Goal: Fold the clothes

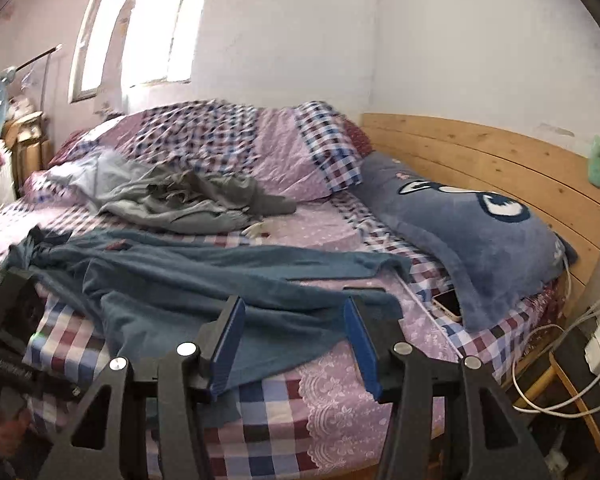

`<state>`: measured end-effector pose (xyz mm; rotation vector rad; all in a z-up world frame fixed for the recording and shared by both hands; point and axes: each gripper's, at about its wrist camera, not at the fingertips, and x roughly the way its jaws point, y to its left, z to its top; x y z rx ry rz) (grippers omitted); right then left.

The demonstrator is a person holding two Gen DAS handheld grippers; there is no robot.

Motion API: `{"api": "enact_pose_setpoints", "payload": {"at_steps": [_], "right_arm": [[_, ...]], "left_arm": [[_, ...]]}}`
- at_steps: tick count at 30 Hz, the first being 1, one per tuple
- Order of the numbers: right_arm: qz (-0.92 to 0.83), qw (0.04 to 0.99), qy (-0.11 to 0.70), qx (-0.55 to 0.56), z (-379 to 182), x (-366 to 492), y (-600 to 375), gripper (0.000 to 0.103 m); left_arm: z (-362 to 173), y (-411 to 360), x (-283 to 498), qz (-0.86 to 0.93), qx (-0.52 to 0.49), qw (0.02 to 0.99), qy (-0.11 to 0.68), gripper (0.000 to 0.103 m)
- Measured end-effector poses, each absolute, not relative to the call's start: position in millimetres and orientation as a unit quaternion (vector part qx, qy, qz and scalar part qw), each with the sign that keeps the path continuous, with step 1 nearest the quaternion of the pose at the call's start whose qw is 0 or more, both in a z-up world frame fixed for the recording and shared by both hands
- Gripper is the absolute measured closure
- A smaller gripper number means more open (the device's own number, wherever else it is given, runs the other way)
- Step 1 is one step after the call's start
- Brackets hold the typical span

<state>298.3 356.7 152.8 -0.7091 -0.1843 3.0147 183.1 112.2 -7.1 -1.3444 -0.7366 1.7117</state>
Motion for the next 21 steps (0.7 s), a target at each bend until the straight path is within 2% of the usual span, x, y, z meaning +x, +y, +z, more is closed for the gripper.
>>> {"api": "enact_pose_setpoints", "payload": {"at_steps": [4,6,7,8,9,13,21], "right_arm": [[0.966,-0.019,-0.104,-0.237,144.1,302.9,342.0,0.048],[0.96,-0.04,-0.141,-0.239,139.0,305.9,326.5,0.048],[0.956,-0.051,-0.16,-0.24,136.2,308.0,317.9,0.048],[0.951,-0.062,-0.182,-0.241,132.0,310.7,308.5,0.048],[0.945,-0.074,-0.205,-0.242,126.9,313.5,298.7,0.048],[0.919,-0.107,-0.285,-0.25,106.3,321.4,268.5,0.048],[0.887,-0.135,-0.366,-0.246,79.3,327.8,233.2,0.048]], "left_arm": [[-7.0,114.5,177.1,0.669,-0.527,0.415,-0.32,0.036],[-7.8,114.5,173.8,0.665,-0.527,0.413,-0.331,0.054],[-8.8,113.5,172.2,0.665,-0.532,0.406,-0.332,0.073],[-9.5,112.3,170.7,0.665,-0.536,0.4,-0.334,0.083],[-8.8,109.7,169.9,0.664,-0.534,0.398,-0.339,0.088],[2.7,99.6,168.3,0.651,-0.507,0.419,-0.379,0.096],[27.3,96.6,167.0,0.641,-0.478,0.461,-0.386,0.097]]}}
